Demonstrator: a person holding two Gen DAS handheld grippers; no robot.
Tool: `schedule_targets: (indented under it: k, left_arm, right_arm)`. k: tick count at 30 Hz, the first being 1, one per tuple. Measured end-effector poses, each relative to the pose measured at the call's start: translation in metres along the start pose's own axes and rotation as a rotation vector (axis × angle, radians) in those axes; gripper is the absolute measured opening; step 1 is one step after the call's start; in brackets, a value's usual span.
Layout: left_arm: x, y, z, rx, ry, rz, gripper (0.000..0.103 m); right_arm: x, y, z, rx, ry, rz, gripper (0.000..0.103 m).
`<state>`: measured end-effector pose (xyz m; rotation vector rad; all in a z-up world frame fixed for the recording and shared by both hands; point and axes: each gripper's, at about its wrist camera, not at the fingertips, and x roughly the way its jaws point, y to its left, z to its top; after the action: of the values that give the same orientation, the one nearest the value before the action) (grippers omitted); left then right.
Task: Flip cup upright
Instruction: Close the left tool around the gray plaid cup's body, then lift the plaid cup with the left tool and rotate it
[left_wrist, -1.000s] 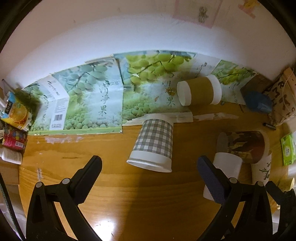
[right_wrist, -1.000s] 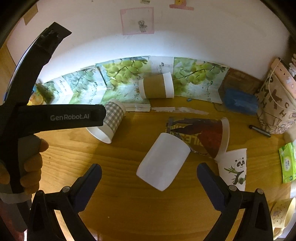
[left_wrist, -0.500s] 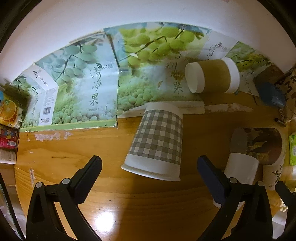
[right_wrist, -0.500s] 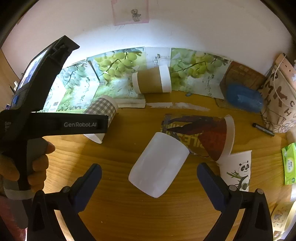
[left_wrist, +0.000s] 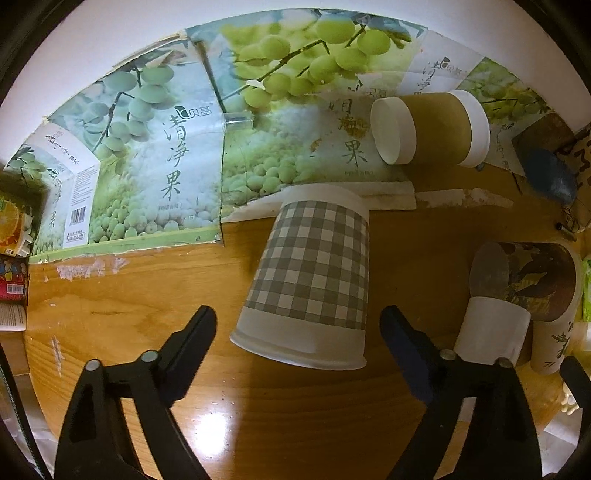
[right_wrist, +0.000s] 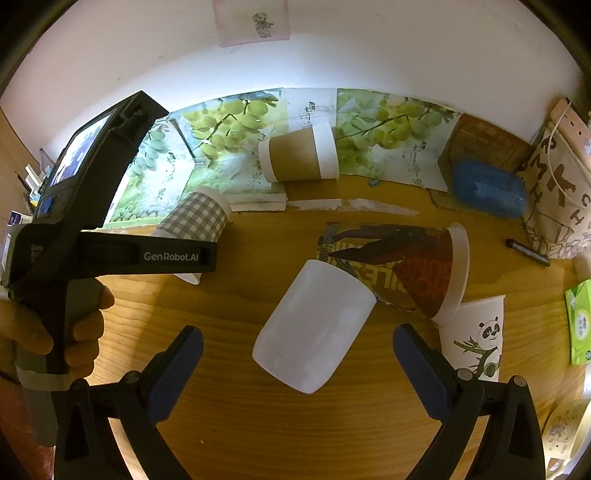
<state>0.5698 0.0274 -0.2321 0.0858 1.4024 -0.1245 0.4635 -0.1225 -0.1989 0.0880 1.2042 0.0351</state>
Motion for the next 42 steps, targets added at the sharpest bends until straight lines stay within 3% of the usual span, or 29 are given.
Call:
schedule_targets:
  k: [5, 21, 42]
  left_arm:
    - [0.007, -0.005, 0.001, -0.002, 0.018, 0.000, 0.078]
    - [0.002, -0.004, 0.001, 0.018, -0.013, -0.012, 0.073]
    - [-0.071, 0.008, -0.029, 0.037, -0.152, -0.033, 0.073]
  right_arm:
    - [0.000, -0.001, 0.000, 0.003, 0.002, -0.002, 0.103]
    - [-0.007, -0.006, -0.002, -0.003, -0.012, -0.004, 0.103]
    - [-0.059, 0.010, -0.031, -0.069, -0.082, -0.009, 0.103]
